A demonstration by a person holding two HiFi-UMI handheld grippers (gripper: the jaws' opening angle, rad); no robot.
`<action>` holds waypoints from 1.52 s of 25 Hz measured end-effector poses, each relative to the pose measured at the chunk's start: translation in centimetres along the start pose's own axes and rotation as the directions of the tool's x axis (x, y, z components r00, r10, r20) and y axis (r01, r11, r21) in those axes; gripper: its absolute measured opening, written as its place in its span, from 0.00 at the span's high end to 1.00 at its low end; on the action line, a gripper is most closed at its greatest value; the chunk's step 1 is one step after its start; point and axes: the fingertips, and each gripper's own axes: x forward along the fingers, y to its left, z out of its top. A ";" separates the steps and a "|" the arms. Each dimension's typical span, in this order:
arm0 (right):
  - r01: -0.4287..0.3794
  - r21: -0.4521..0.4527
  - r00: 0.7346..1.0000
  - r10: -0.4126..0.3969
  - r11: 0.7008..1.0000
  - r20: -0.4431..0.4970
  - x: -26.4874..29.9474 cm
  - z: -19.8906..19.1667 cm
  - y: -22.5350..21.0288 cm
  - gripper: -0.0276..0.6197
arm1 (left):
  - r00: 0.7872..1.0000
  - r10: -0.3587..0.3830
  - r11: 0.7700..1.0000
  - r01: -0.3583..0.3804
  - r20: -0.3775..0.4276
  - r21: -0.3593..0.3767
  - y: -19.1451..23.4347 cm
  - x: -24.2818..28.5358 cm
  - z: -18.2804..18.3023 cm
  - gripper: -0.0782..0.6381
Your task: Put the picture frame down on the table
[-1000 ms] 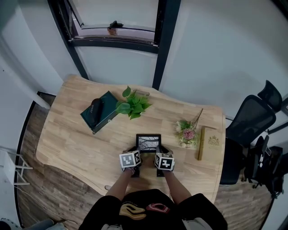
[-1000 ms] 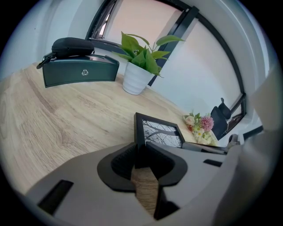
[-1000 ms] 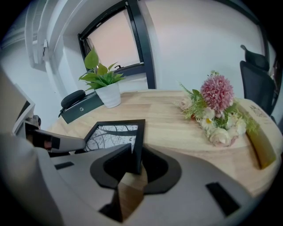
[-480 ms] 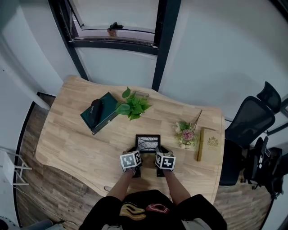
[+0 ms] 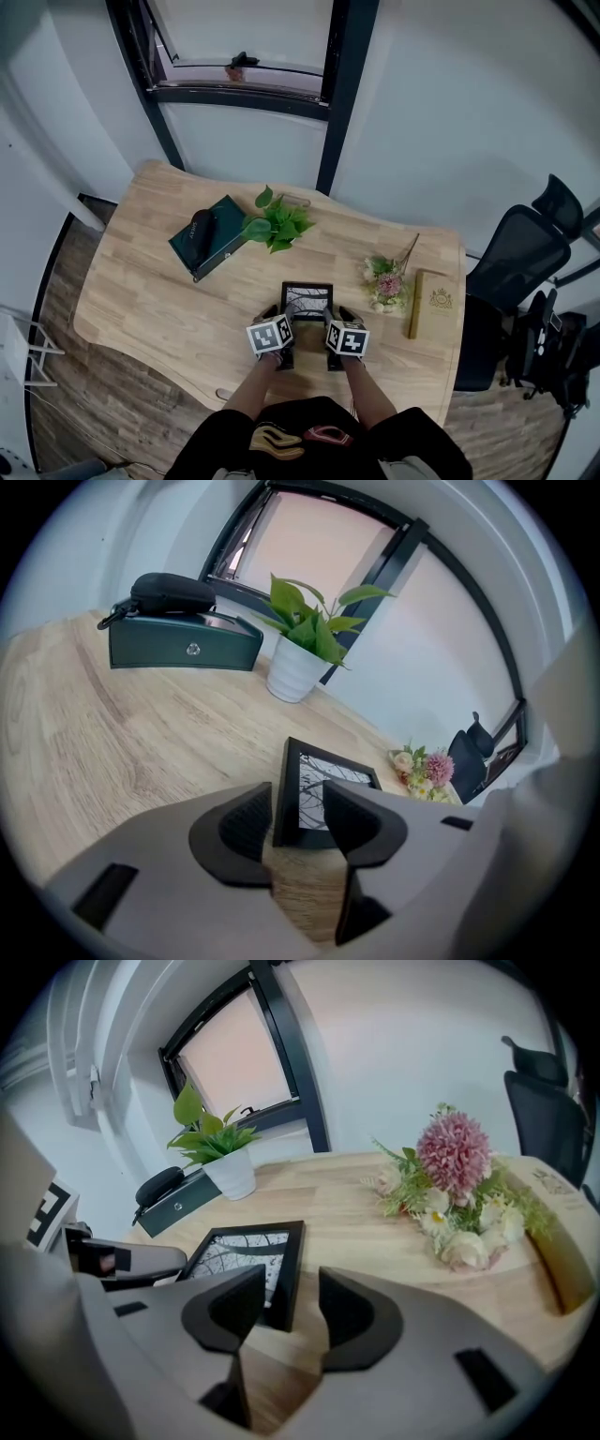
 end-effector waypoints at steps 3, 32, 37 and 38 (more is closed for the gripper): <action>-0.015 0.004 1.000 0.015 1.000 0.023 -0.8 0.5 0.0 0.69 | 1.000 -0.014 1.000 0.014 0.025 -0.002 -0.2 -0.7 0.5 0.64; -0.028 -0.098 0.964 0.053 0.995 0.262 -14.8 0.9 0.8 0.76 | 0.940 -0.225 0.940 0.139 0.257 0.312 -6.3 -14.5 -0.4 0.69; -0.064 -0.195 0.960 0.113 0.979 0.254 -17.8 -1.2 1.8 0.77 | 0.931 -0.263 0.930 0.176 0.252 0.321 -8.8 -15.8 -3.4 0.69; -0.070 -0.213 0.960 0.124 0.975 0.250 -18.3 -1.8 1.9 0.77 | 0.927 -0.275 0.926 0.184 0.256 0.329 -9.4 -16.3 -3.8 0.69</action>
